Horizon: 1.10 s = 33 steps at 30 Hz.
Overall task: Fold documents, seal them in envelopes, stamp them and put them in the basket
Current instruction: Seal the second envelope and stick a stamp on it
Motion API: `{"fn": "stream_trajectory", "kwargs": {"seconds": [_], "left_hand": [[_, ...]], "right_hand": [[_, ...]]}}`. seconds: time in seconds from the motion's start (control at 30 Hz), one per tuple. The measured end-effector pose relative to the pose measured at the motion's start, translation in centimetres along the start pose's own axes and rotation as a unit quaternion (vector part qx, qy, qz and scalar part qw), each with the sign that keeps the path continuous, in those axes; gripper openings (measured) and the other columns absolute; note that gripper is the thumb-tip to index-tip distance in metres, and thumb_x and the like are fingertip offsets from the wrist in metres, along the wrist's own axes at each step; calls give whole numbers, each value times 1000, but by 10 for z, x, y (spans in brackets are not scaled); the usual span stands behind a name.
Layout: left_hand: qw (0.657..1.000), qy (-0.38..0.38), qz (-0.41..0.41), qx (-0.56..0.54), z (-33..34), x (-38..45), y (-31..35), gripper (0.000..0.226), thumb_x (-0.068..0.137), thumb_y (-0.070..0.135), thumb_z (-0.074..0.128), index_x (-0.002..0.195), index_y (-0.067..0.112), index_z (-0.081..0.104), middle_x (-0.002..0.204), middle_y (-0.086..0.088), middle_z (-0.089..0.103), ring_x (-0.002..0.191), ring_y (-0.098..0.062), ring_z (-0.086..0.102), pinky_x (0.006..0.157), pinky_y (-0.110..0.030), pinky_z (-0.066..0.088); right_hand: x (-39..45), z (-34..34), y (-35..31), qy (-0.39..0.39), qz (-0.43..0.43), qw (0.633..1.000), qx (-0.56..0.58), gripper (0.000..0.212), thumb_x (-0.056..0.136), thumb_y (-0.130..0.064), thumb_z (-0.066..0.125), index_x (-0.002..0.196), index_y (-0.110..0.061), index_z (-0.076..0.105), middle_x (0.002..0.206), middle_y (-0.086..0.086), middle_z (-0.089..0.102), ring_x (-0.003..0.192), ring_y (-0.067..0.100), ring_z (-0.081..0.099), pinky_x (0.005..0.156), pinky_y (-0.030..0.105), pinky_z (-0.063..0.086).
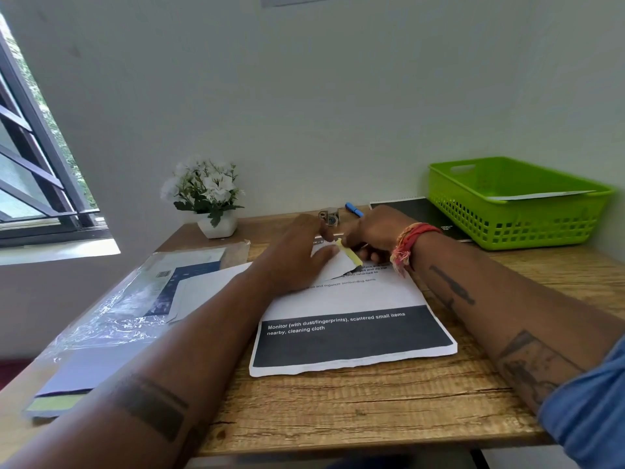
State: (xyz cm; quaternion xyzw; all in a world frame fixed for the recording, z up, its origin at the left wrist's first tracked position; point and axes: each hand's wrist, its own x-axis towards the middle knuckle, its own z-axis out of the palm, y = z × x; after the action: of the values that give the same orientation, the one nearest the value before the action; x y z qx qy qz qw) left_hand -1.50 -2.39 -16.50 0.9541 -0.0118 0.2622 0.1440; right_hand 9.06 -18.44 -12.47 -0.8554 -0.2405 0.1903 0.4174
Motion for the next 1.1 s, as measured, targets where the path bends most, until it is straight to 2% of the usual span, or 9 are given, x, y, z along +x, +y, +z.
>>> {"fn": "stream_trajectory", "kwargs": {"seconds": [0.13, 0.27, 0.47, 0.57, 0.73, 0.87, 0.93, 1.0, 1.1], "left_hand": [[998, -38, -33, 36, -3, 2, 0, 13, 90, 36, 69, 97, 26, 74, 98, 9, 64, 90, -11, 57, 87, -33, 47], [998, -40, -21, 41, -4, 2, 5, 14, 91, 30, 68, 102, 27, 77, 97, 9, 68, 85, -6, 55, 76, -23, 37], [996, -61, -8, 64, -4, 1, 13, 31, 98, 23, 56, 122, 32, 73, 109, -1, 70, 100, -17, 59, 78, -22, 33], [994, -80, -20, 75, -4, 2, 16, 35, 100, 22, 51, 128, 30, 70, 109, -5, 71, 101, -22, 60, 80, -24, 37], [994, -59, -83, 47, 2, 4, 14, 29, 95, 40, 61, 119, 29, 69, 84, 12, 57, 92, -15, 57, 76, -27, 38], [994, -45, -97, 21, 3, 4, 11, 28, 92, 35, 65, 119, 28, 62, 93, 11, 59, 97, -16, 57, 85, -32, 45], [995, -44, -92, 25, 3, 4, 9, 25, 94, 28, 62, 119, 29, 63, 100, 6, 63, 102, -17, 57, 88, -30, 44], [994, -50, -92, 29, 3, 4, 8, 24, 96, 23, 57, 115, 31, 67, 108, 2, 67, 102, -16, 57, 87, -29, 44], [993, -56, -96, 31, 3, 4, 6, 27, 95, 20, 53, 112, 32, 71, 106, 1, 67, 95, -15, 57, 82, -27, 43]], "right_hand": [[1, 2, -1, 4, -3, 1000, -3, 20, 91, -19, 68, 85, 0, 72, 58, 6, 65, 36, 13, 52, 39, 19, 43], [-1, 4, -1, -9, -32, 999, -15, 23, 94, -19, 63, 87, 0, 73, 59, 6, 64, 36, 12, 50, 40, 19, 43], [-1, 9, -5, 18, -58, 994, -93, 22, 94, -17, 61, 100, 1, 73, 68, 8, 65, 39, 12, 52, 43, 20, 43], [0, 7, -4, 24, -77, 985, -153, 25, 95, -17, 58, 103, 3, 71, 79, 10, 64, 52, 14, 52, 51, 23, 43], [-2, 3, -3, -6, -66, 984, -163, 22, 94, -19, 61, 100, -1, 72, 70, 6, 65, 47, 14, 55, 47, 20, 46], [-4, 2, -4, -9, -77, 984, -161, 22, 94, -21, 64, 104, -3, 71, 69, 5, 64, 46, 13, 53, 47, 20, 46], [-5, 3, -5, -3, -92, 975, -200, 26, 95, -25, 63, 107, -3, 69, 76, 7, 65, 53, 15, 54, 53, 25, 45], [-6, 7, -7, 18, -116, 957, -264, 31, 97, -29, 59, 108, -2, 69, 92, 12, 67, 72, 20, 57, 62, 28, 44], [0, 14, -7, 48, -121, 943, -306, 34, 96, -34, 60, 105, -4, 71, 105, 13, 69, 92, 23, 63, 80, 33, 50]]}}
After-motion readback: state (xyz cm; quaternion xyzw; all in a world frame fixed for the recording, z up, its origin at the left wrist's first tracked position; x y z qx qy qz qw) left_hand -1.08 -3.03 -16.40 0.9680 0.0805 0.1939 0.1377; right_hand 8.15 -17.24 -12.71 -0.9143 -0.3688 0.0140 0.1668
